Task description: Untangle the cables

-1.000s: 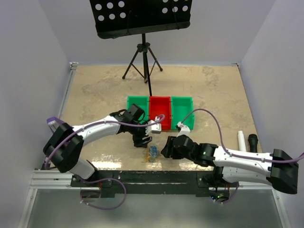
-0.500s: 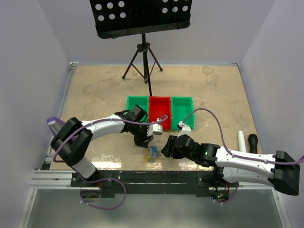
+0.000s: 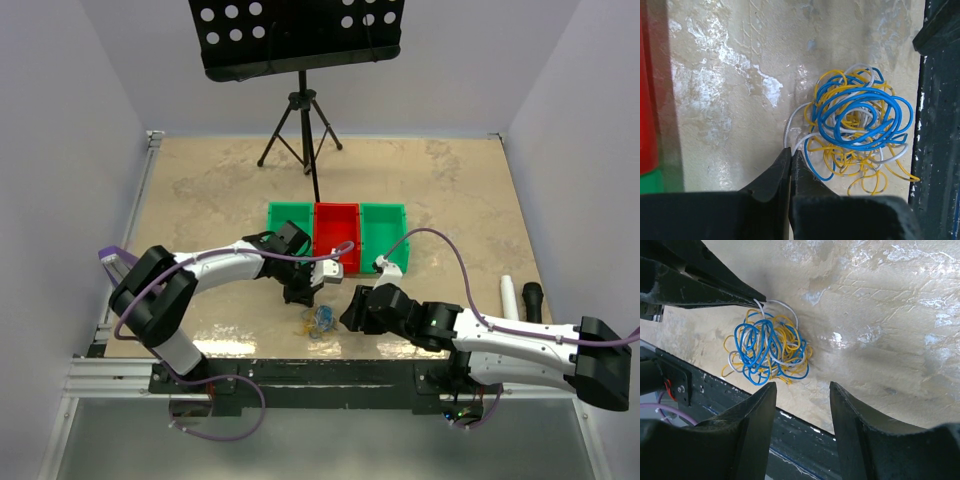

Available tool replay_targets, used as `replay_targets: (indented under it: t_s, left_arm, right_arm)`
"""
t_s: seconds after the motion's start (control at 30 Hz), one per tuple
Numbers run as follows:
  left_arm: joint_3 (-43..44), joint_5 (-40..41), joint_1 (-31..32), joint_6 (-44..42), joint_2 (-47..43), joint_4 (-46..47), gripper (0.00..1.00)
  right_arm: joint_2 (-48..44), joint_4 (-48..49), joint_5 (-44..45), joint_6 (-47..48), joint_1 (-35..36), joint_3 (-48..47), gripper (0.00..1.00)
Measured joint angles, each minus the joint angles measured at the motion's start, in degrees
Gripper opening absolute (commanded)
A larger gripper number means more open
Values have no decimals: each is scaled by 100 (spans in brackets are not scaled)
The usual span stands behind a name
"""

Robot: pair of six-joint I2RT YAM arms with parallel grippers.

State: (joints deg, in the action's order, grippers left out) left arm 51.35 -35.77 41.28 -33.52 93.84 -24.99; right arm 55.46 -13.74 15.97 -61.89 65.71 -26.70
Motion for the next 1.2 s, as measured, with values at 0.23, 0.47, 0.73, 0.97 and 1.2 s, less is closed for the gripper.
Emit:
replay_targets:
  t_s: [0.23, 0.47, 0.73, 0.97, 1.2]
  left_arm:
    - [-2, 118, 0, 188, -852, -96, 0]
    - [153, 151, 0, 313, -1770, -579, 0]
    - [-13, 452, 0, 546, -1891, -706, 0]
    - [-13, 1270, 0, 903, -1513, -601, 0]
    - [-13, 1840, 0, 1217, -1292, -503, 0]
  right_arm:
    - [35, 393, -70, 15, 0, 269, 55]
    - [529, 715, -114, 166, 0, 385, 55]
    - [1126, 1106, -116, 424, 0, -7, 52]
    - [1145, 1320, -120, 544, 125, -63, 49]
    - [621, 1604, -409, 675, 448, -50, 45]
